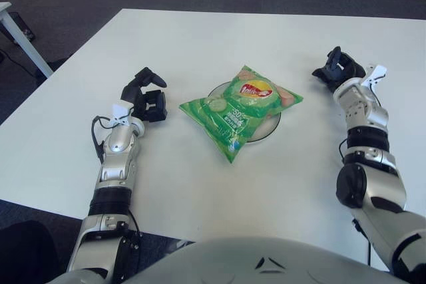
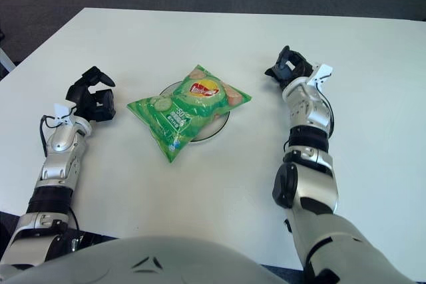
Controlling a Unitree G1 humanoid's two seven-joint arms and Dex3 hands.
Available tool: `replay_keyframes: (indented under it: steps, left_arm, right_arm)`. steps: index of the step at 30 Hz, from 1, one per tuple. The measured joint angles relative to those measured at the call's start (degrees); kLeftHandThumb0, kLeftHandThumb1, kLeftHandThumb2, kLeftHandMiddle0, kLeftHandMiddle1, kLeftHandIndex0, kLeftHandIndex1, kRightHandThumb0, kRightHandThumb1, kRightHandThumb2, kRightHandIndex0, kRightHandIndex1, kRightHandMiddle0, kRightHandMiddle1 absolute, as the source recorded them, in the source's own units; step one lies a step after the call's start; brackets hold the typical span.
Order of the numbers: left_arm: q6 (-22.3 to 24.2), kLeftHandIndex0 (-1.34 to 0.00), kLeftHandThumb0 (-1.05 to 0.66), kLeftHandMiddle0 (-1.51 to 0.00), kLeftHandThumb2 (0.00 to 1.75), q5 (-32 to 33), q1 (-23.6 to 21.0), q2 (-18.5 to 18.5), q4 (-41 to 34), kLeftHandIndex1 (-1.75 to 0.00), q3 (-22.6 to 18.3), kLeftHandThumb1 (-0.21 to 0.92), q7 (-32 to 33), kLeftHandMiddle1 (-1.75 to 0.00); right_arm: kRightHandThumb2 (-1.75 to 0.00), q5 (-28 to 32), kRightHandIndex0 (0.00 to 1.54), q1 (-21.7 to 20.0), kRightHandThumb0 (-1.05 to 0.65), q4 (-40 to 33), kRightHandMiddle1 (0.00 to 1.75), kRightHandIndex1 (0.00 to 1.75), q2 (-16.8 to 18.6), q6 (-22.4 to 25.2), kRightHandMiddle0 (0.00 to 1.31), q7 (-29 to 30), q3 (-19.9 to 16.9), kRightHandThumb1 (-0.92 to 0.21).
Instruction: Put the snack into the plate.
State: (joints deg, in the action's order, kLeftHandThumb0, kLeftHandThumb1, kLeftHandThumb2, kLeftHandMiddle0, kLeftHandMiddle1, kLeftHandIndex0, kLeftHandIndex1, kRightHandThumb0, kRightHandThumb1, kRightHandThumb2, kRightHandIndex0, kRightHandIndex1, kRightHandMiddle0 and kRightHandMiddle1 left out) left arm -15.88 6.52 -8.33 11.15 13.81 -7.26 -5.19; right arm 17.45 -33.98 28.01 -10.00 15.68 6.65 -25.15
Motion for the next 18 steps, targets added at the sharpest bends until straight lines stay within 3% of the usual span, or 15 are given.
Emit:
replay_keyframes:
  steps: [8,18]
  left_arm:
    - [0.0,-0.57,-0.46,-1.27,1.25,0.2,-0.1,0.0,0.5,-1.75,-0.2,0.37,-0.1,-1.75]
    - [-0.1,-0.57,-0.46,-1.27,1.24,0.2,-0.1,0.0,0.9,-1.75,-0.3,0.38,-0.1,-1.75]
  right_arm:
    - [-1.32,-1.4,0.98,8.0,-0.48,-10.4,1.75,1.75,5.1,-4.1,0.61,2.6,3.1,-0.31]
    - [-1.35,-3.9,1.00,15.2,-0.49,-20.6,1.75,1.75,10.1,-2.7,0.63,7.8,7.2,-0.29]
